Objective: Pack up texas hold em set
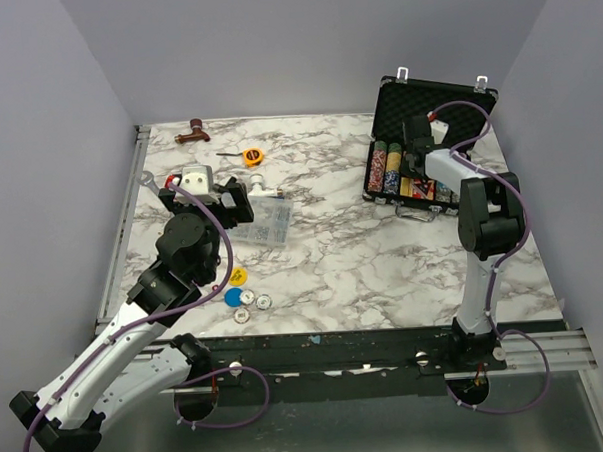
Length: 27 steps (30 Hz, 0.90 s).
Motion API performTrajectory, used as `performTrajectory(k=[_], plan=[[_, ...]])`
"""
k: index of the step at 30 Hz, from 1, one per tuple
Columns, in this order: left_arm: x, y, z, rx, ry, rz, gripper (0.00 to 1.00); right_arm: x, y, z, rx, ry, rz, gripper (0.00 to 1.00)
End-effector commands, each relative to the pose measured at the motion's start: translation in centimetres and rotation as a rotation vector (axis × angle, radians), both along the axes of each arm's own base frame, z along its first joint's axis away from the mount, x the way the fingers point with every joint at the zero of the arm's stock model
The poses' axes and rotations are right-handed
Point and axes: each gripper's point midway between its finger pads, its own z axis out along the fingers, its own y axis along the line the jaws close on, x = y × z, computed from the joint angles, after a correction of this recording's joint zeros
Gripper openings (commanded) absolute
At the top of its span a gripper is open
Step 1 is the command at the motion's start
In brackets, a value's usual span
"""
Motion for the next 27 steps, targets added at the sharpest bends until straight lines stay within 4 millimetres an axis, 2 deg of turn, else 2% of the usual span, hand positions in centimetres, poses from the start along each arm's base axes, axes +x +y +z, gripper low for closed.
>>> performTrajectory(k=[1,14,16,18,20,22,24,27], plan=[[-0.3,-0.3,1.2,-0.007,-0.018,-0.024,0.99,-0.3,-0.4,0.7,-0.024,0.004,-0.003,0.31],[-0.3,-0.4,1.2,-0.006,-0.014,-0.028,0.99,-0.3,0.0,4.1,-0.002,-0.058,0.022,0.34],[-0.3,-0.4,1.1,-0.005,-0.013,-0.026,0.99,-0.5,0.6,5.0,0.020,-0.066,0.039,0.36],[-0.2,-0.3,1.1,-0.002,-0.013,-0.022,0.99,-1.0,2.2,6.1,0.059,-0.085,0.082,0.42],[-0.2,-0.2,1.2,0.000,-0.016,-0.016,0.99,-1.7,4.6,7.5,0.100,-0.113,0.144,0.44],[-0.3,0.1,1.3,0.001,-0.021,-0.007,0.99,-2.9,8.1,8.5,0.178,-0.137,0.229,0.46],[-0.4,0.3,1.6,0.002,-0.030,0.001,0.99,-4.5,13.2,9.4,0.302,-0.180,0.347,0.48],[-0.5,0.7,2.0,0.004,-0.043,0.012,0.99,-8.8,22.9,10.4,0.480,-0.221,0.574,0.51]])
